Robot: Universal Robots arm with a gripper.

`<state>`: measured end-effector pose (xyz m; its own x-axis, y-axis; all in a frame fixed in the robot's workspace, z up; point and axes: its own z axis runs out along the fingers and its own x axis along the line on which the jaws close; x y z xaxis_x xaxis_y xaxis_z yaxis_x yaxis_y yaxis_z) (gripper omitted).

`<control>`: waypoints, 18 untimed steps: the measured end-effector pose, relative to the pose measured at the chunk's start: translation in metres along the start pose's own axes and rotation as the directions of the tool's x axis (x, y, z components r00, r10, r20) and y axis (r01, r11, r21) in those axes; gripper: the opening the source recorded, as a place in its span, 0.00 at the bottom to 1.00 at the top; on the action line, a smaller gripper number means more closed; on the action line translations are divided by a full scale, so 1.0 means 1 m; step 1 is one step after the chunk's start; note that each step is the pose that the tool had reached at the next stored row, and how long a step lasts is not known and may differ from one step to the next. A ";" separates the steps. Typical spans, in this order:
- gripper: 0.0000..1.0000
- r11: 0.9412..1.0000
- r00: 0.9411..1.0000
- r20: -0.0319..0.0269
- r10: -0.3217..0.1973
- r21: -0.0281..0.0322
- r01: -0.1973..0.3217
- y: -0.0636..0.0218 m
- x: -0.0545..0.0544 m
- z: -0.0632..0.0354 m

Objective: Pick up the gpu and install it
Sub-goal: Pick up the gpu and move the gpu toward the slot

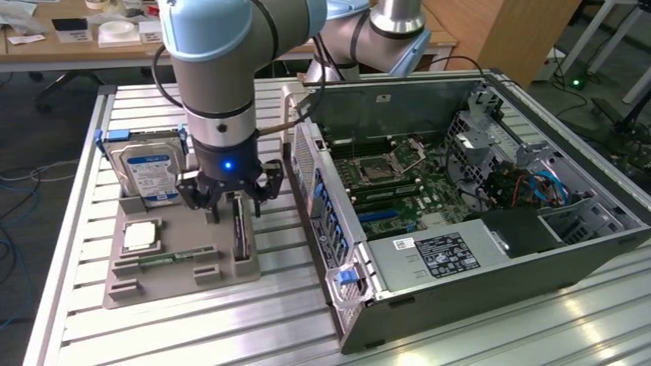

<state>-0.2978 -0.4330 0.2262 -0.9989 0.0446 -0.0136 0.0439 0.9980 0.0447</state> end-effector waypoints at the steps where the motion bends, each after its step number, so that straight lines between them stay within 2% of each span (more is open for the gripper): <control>1: 0.66 1.000 1.000 0.000 0.000 0.000 0.000 0.0004 0.000 0.0018; 9: 0.66 1.000 1.000 0.000 0.000 0.001 0.000 0.0020 0.000 0.0164; 17: 0.65 1.000 1.000 0.000 0.000 0.001 0.000 0.0020 0.000 0.0174; 18: 0.58 1.000 1.000 0.000 0.000 0.002 0.000 0.0020 0.000 0.0174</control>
<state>-0.2977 -0.4302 0.2089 -0.9989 0.0444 -0.0137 0.0438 0.9981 0.0430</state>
